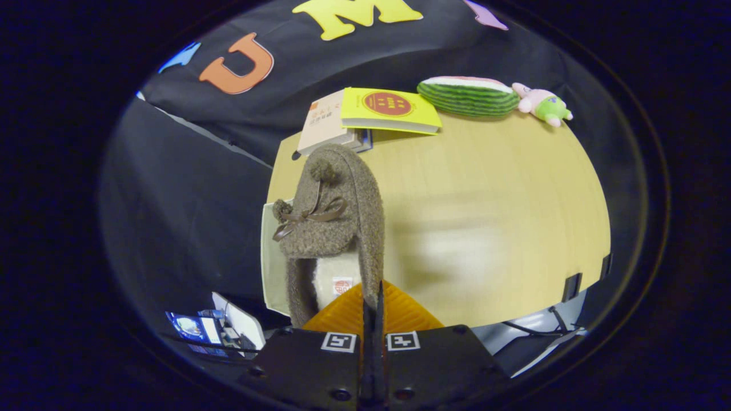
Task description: Open the storage box then place both shoes into the box .Put the left shoe in first, then the right shoe, with the right side of both shoes facing outward in a uniform manner.
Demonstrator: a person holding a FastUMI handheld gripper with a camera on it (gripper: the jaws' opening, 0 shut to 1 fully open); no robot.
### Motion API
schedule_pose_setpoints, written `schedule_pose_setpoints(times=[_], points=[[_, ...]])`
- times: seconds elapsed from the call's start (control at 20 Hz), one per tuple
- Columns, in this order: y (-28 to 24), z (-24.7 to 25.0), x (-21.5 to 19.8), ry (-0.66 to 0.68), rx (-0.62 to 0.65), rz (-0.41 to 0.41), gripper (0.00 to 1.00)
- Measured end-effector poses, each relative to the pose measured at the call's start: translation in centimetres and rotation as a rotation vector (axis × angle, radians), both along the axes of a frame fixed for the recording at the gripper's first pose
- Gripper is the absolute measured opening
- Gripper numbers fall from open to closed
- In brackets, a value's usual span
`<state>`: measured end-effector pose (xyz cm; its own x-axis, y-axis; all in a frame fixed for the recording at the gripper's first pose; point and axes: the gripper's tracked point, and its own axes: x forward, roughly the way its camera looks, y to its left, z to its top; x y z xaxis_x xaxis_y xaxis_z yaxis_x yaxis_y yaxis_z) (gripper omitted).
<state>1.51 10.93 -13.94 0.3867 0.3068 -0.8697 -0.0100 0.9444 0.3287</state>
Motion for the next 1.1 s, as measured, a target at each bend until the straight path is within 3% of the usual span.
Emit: schedule_pose_setpoints(times=[0.35, 0.6, 0.9, 1.1], points=[[9.2, -3.7, -2.2, 0.106, 0.043, -0.074, 0.06], [10.3, -6.5, -1.6, 0.106, 0.002, -0.164, 0.06], [10.6, -7.9, -1.3, 0.093, -0.027, -0.184, 0.07], [11.0, -7.8, -1.0, 0.051, 0.023, -0.188, 0.13]])
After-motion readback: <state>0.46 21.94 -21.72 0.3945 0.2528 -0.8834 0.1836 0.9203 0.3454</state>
